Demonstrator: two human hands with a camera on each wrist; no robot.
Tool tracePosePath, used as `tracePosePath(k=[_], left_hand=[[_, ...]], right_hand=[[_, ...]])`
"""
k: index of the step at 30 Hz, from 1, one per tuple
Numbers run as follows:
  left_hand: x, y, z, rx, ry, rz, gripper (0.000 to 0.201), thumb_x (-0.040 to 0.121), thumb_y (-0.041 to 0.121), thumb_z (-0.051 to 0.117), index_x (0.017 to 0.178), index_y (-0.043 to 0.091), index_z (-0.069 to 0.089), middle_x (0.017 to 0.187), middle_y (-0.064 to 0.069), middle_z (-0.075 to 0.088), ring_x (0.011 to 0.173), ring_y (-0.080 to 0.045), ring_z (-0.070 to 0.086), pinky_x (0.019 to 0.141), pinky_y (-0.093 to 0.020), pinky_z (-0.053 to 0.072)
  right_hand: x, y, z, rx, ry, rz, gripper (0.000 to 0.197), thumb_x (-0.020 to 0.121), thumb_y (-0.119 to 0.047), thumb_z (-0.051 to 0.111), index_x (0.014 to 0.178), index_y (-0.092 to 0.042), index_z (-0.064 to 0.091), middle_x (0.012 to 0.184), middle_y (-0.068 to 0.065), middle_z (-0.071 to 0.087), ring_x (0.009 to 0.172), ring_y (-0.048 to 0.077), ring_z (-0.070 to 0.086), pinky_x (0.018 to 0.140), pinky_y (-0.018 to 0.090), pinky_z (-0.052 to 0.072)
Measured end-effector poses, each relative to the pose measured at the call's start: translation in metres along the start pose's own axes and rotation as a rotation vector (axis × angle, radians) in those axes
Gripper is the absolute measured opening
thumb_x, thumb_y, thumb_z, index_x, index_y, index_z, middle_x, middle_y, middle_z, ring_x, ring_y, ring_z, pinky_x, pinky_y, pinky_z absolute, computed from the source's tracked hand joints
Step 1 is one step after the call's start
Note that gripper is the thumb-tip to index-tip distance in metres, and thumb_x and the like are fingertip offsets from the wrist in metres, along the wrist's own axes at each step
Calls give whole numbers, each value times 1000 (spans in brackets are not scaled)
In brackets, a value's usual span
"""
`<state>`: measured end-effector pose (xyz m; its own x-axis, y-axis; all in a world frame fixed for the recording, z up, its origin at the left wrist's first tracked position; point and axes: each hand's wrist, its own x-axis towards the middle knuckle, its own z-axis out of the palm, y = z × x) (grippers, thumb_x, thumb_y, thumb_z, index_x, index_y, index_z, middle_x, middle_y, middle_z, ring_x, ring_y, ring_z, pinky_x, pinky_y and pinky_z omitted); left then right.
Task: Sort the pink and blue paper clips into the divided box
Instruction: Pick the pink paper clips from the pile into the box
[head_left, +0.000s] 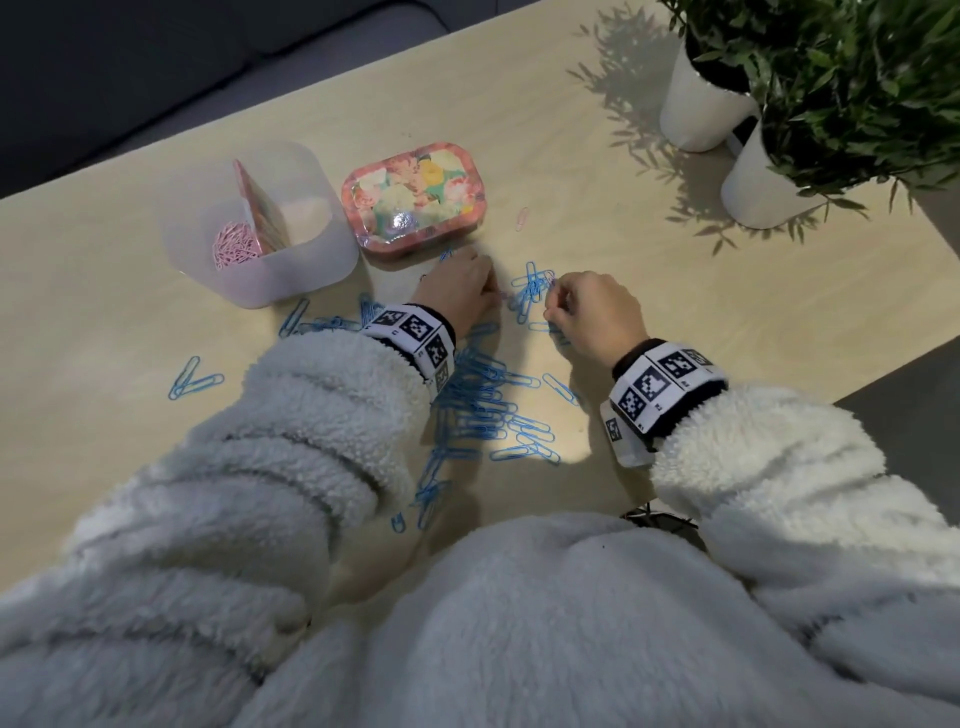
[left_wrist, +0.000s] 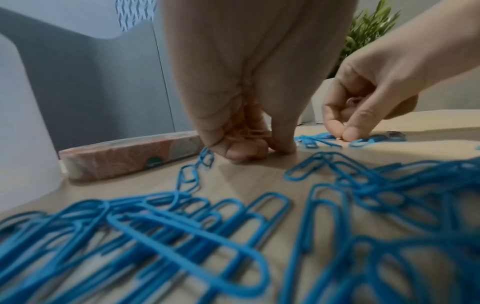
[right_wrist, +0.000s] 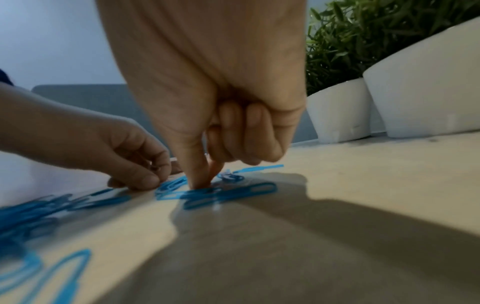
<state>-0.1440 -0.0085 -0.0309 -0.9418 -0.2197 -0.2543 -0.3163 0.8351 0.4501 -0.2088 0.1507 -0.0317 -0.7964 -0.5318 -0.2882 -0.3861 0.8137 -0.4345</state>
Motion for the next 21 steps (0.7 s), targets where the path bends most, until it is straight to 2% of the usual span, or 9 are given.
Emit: tracePosePath(k=[3, 5, 7, 9, 12, 14, 16, 19, 21], left_hand=[[2, 0, 0, 68, -33, 50, 28, 90, 18, 54, 108, -3, 56, 117, -22, 52, 111, -33, 50, 90, -38, 35], [2, 1, 1, 154, -40, 71, 29, 93, 17, 47, 109, -6, 54, 117, -24, 51, 112, -34, 49, 90, -41, 37], [-1, 0, 1, 205, -22, 84, 29, 94, 17, 43, 107, -7, 53, 114, -25, 51, 110, -35, 50, 87, -46, 41], [-4, -3, -1, 184, -7, 80, 27, 93, 17, 44, 105, -6, 54, 112, -25, 54, 105, -35, 53, 84, -45, 42], [-6, -10, -6, -25, 58, 14, 21, 91, 15, 48, 101, 0, 58, 107, -21, 63, 97, -33, 59, 82, -40, 45], [-6, -13, -11, -188, 136, -19, 18, 89, 13, 51, 101, 2, 59, 103, -18, 65, 94, -30, 60, 83, -39, 48], [-3, -13, -15, -326, 187, -23, 14, 87, 8, 53, 97, 3, 61, 95, -15, 66, 86, -26, 59, 82, -38, 48], [5, -9, -24, -599, 119, -124, 16, 91, 12, 49, 78, 14, 57, 71, -2, 54, 66, -15, 49, 73, -37, 49], [11, -8, -30, -802, 68, -287, 26, 96, 18, 40, 71, 15, 49, 68, -2, 45, 57, -12, 40, 59, -29, 42]], right_hand=[[-4, 4, 5, 72, -142, 21, 10, 78, -18, 56, 69, -17, 57, 79, 9, 67, 79, 31, 62, 75, 35, 49], [-7, 8, 4, 270, -191, 25, 19, 77, -14, 57, 61, -21, 49, 64, 5, 61, 61, 24, 58, 65, 33, 48], [-6, 12, -2, 547, -125, 83, 26, 82, -8, 55, 62, -21, 45, 54, 3, 55, 45, 13, 52, 49, 24, 43], [-2, 16, -12, 801, -48, 192, 27, 86, 1, 49, 67, -17, 44, 41, -1, 54, 35, 7, 50, 35, 15, 33], [7, 17, -26, 1133, 7, 264, 23, 82, 14, 44, 76, -8, 48, 37, -1, 53, 31, 10, 49, 33, 12, 27], [13, 17, -27, 1018, -11, 256, 13, 83, 6, 50, 87, -5, 55, 40, -5, 54, 29, 4, 45, 32, 13, 25], [21, 16, -20, 753, -9, 204, 4, 82, -10, 61, 86, -9, 60, 50, -2, 53, 32, 2, 43, 34, 15, 31], [27, 14, -11, 317, 46, 120, 14, 75, -32, 69, 76, -18, 64, 70, 1, 60, 63, 13, 54, 62, 24, 41], [25, 10, -7, 181, 30, 84, 13, 77, -31, 67, 78, -19, 64, 80, 2, 65, 77, 20, 57, 69, 27, 40]])
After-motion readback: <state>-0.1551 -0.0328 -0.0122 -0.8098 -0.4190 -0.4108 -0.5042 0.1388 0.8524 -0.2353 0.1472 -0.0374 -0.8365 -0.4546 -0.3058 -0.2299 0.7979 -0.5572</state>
